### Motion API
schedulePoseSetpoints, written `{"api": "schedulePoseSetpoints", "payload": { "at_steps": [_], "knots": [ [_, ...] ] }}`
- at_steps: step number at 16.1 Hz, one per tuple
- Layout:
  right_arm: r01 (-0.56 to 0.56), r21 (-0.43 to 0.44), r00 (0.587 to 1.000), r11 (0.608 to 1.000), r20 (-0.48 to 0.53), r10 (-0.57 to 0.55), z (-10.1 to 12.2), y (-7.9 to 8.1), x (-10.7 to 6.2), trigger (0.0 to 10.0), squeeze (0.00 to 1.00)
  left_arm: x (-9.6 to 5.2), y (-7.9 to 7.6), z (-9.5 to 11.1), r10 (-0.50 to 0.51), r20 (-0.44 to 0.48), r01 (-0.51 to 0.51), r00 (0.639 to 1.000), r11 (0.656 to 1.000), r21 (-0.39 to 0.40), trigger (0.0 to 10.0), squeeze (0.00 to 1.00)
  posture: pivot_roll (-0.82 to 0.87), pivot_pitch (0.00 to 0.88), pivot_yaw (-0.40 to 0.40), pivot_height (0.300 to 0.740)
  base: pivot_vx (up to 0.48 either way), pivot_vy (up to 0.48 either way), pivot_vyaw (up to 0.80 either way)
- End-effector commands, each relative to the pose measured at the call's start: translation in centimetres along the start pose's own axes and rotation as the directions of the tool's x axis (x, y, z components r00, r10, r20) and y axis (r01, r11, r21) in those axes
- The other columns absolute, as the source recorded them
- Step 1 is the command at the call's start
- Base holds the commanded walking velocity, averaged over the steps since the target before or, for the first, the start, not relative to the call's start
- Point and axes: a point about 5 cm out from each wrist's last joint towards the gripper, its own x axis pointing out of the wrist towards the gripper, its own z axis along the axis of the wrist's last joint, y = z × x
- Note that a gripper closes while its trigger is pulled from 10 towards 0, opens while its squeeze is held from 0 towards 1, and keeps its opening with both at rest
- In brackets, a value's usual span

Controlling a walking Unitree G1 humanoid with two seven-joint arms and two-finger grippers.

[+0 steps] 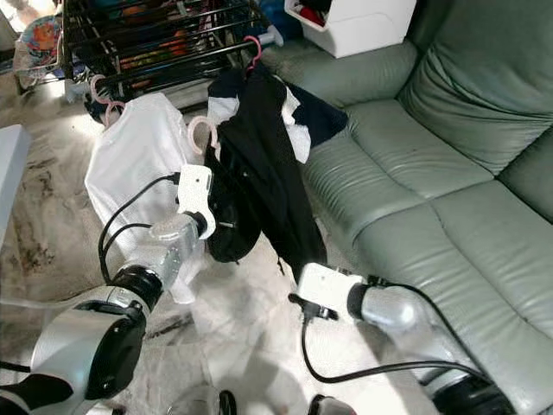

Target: Hang hanger

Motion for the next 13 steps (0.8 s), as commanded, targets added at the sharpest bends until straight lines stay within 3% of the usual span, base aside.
{"api": "schedulePoseSetpoints", "payload": {
  "at_steps": [1, 3, 4, 5, 6, 7, 9, 12, 13],
  "knots": [
    [-0.036, 0.035, 0.999, 0.999, 0.025, 0.036, 0.3, 0.2, -0.3, 10.0, 1.00, 0.0, 1.0, 1.4, 0.026, 0.054, -0.028, 0.998, 0.999, 0.037, 0.0, 0.00, -0.11, 0.026, 0.073, 0.740, 0.000, 0.000, 0.00],
    [-0.091, 0.103, 0.994, 0.990, 0.068, 0.084, 0.7, 0.5, -0.6, 10.0, 1.00, -0.1, 1.2, 1.4, 0.033, 0.052, -0.034, 0.998, 0.999, 0.034, 0.0, 0.00, -0.11, 0.026, 0.075, 0.740, 0.000, 0.000, 0.00],
    [0.114, 0.030, 0.993, 0.993, 0.035, -0.115, 0.6, -1.7, 0.1, 10.0, 1.00, 0.0, 1.2, 1.6, 0.042, 0.055, -0.040, 0.998, 0.998, -0.041, 0.0, 0.00, -0.11, 0.026, 0.075, 0.740, 0.000, 0.000, 0.00],
    [0.212, 0.027, 0.970, 0.977, 0.116, -0.214, 1.5, -2.7, 0.5, 10.0, 1.00, 0.0, 1.0, 1.7, 0.033, 0.061, -0.030, 0.998, 0.998, -0.049, 0.0, 0.00, -0.11, 0.021, 0.074, 0.740, 0.000, 0.000, 0.00],
    [0.247, 0.135, 0.932, 0.960, 0.237, -0.273, 3.1, -3.2, 0.6, 10.0, 1.00, 0.1, 0.8, 1.6, 0.023, 0.064, -0.019, 0.998, 0.998, -0.060, 0.0, 0.00, -0.11, 0.021, 0.074, 0.740, 0.000, 0.000, 0.00],
    [0.232, 0.316, 0.885, 0.920, 0.325, -0.335, 4.3, -3.7, 0.6, 10.0, 1.00, 0.2, 0.3, 1.4, -0.002, 0.055, 0.005, 0.998, 0.999, -0.051, 0.0, 0.00, -0.10, 0.018, 0.076, 0.740, 0.000, 0.000, 0.00],
    [0.163, 0.332, 0.893, 0.929, 0.352, -0.282, 4.7, -3.2, 0.7, 10.0, 1.00, 0.1, 0.2, 1.2, -0.013, 0.053, 0.015, 0.999, 0.999, -0.052, 0.0, 0.00, -0.10, 0.017, 0.076, 0.740, 0.000, 0.000, 0.00],
    [0.182, 0.423, 0.846, 0.888, 0.393, -0.360, 5.2, -4.3, 0.6, 10.0, 1.00, 0.2, 0.0, 1.3, -0.023, 0.062, 0.027, 0.998, 0.998, -0.063, 0.0, 0.00, -0.10, 0.016, 0.077, 0.740, 0.000, 0.000, 0.00],
    [0.174, 0.406, 0.859, 0.897, 0.383, -0.340, 5.0, -4.2, 0.7, 10.0, 1.00, 0.2, -0.2, 1.4, -0.035, 0.069, 0.039, 0.997, 0.997, -0.064, 0.0, 0.00, -0.10, 0.016, 0.077, 0.740, 0.000, 0.000, 0.00]
  ]
}}
